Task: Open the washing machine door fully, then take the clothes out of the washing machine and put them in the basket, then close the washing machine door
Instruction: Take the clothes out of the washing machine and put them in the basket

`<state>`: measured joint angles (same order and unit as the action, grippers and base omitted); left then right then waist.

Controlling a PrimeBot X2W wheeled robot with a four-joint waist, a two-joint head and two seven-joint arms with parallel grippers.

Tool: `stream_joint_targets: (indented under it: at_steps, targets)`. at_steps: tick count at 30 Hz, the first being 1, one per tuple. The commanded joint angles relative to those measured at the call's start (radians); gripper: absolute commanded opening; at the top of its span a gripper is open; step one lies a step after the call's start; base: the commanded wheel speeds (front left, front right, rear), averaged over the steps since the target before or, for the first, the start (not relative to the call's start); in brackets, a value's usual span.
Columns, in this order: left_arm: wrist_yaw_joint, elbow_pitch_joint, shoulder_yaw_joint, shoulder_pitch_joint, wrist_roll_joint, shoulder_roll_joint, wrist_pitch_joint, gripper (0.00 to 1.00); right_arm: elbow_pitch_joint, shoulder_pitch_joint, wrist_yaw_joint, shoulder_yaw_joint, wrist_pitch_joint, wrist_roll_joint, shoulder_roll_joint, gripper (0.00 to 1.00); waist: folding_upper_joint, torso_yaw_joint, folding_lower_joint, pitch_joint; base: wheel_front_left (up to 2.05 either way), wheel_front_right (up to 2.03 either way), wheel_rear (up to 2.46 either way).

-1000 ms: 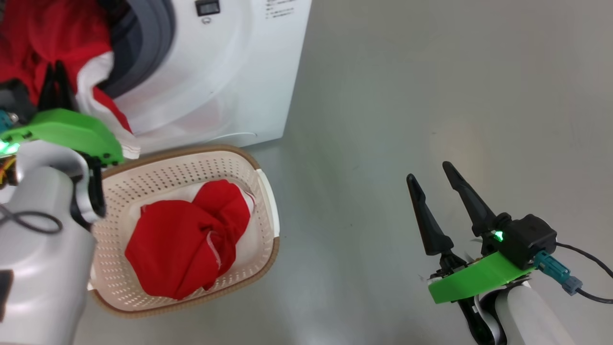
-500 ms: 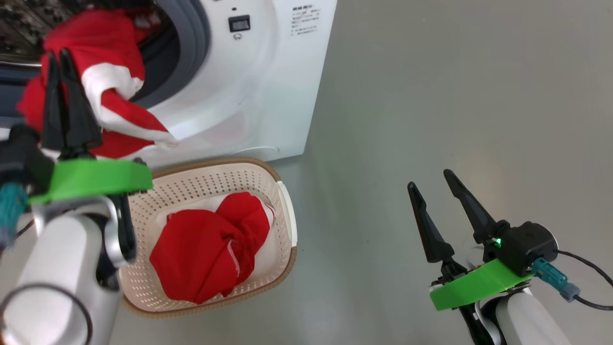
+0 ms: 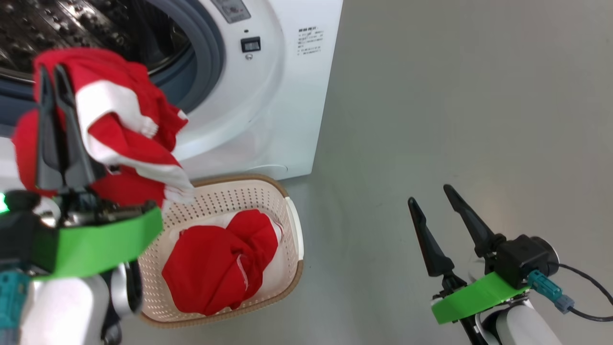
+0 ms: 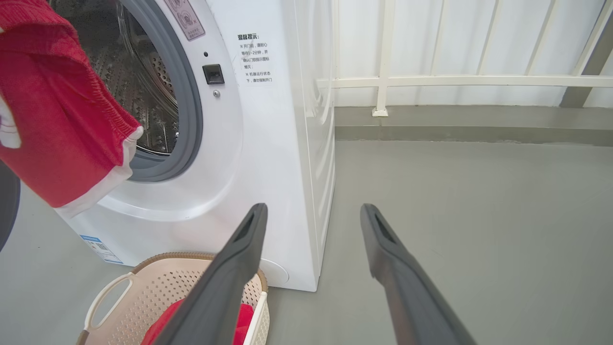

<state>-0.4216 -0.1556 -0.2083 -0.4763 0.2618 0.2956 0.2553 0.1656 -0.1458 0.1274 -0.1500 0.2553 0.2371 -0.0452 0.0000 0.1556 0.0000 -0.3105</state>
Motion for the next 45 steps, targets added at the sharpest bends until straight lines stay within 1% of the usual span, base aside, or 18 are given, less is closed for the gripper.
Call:
stream_joint_targets:
  at_steps: [1, 7, 13, 17, 21, 23, 27, 32, 38, 41, 42, 45]
  targets:
    - [-0.01, -0.044, 0.026, 0.016, -0.013, 0.036, -0.009, 0.0, -0.018, 0.014, 0.003, -0.019, 0.006, -0.005, -0.006, 1.0, 0.0, -0.003, 0.0, 0.017, 0.0, 0.0, 0.0]
    - [-0.018, -0.102, 0.002, 0.088, -0.022, 0.037, -0.021, 0.0, -0.02, 0.027, 0.003, -0.011, 0.006, -0.011, -0.01, 1.0, 0.0, -0.001, 0.0, 0.036, 0.0, 0.0, 0.0]
    - [-0.027, -0.126, -0.015, 0.163, -0.013, 0.01, -0.009, 0.0, -0.029, 0.035, 0.003, 0.006, 0.006, -0.014, -0.014, 1.0, 0.0, 0.003, 0.0, 0.031, 0.0, 0.0, 0.0]
    - [-0.025, -0.094, -0.033, 0.214, 0.006, -0.019, -0.003, 0.0, -0.037, 0.035, 0.003, 0.01, 0.006, -0.013, -0.018, 1.0, 0.0, 0.01, 0.0, 0.013, 0.0, 0.0, 0.0]
    - [-0.011, -0.007, -0.044, 0.254, 0.027, -0.052, 0.003, 0.0, -0.046, 0.023, 0.003, 0.006, 0.006, -0.009, -0.019, 1.0, 0.0, 0.023, 0.0, -0.018, 0.0, 0.0, 0.0]
    - [0.005, 0.052, -0.055, 0.267, 0.037, -0.072, 0.005, 0.0, -0.051, 0.014, 0.003, 0.001, 0.006, -0.006, -0.02, 1.0, 0.0, 0.033, 0.0, -0.036, 0.0, 0.0, 0.0]
    - [0.051, 0.158, -0.058, 0.248, 0.042, -0.119, 0.006, 0.0, -0.074, -0.008, 0.003, 0.009, 0.006, 0.002, -0.023, 1.0, 0.0, 0.044, 0.0, -0.091, 0.0, 0.0, 0.0]
    - [0.129, 0.283, -0.003, 0.186, 0.027, -0.169, 0.006, 0.0, -0.094, -0.034, 0.003, 0.017, 0.006, 0.01, -0.024, 1.0, 0.0, 0.057, 0.0, -0.169, 0.0, 0.0, 0.0]
    - [0.214, 0.437, 0.058, 0.11, -0.015, -0.207, 0.006, 0.0, -0.113, -0.072, 0.003, 0.023, 0.006, 0.024, -0.023, 1.0, 0.0, 0.075, 0.0, -0.249, 0.0, 0.0, 0.0]
    - [0.242, 0.52, 0.089, 0.082, -0.027, -0.22, 0.006, 0.0, -0.118, -0.084, 0.003, 0.026, 0.006, 0.029, -0.022, 1.0, 0.0, 0.083, 0.0, -0.275, 0.0, 0.0, 0.0]
    - [0.242, 0.52, 0.089, 0.082, -0.027, -0.22, 0.006, 0.0, -0.118, -0.084, 0.003, 0.026, 0.006, 0.029, -0.022, 1.0, 0.0, 0.083, 0.0, -0.275, 0.0, 0.0, 0.0]
    - [0.266, 0.604, 0.115, 0.056, -0.033, -0.229, 0.006, 0.0, -0.119, -0.093, 0.003, 0.029, 0.006, 0.033, -0.02, 1.0, 0.0, 0.087, 0.0, -0.294, 0.0, 0.0, 0.0]
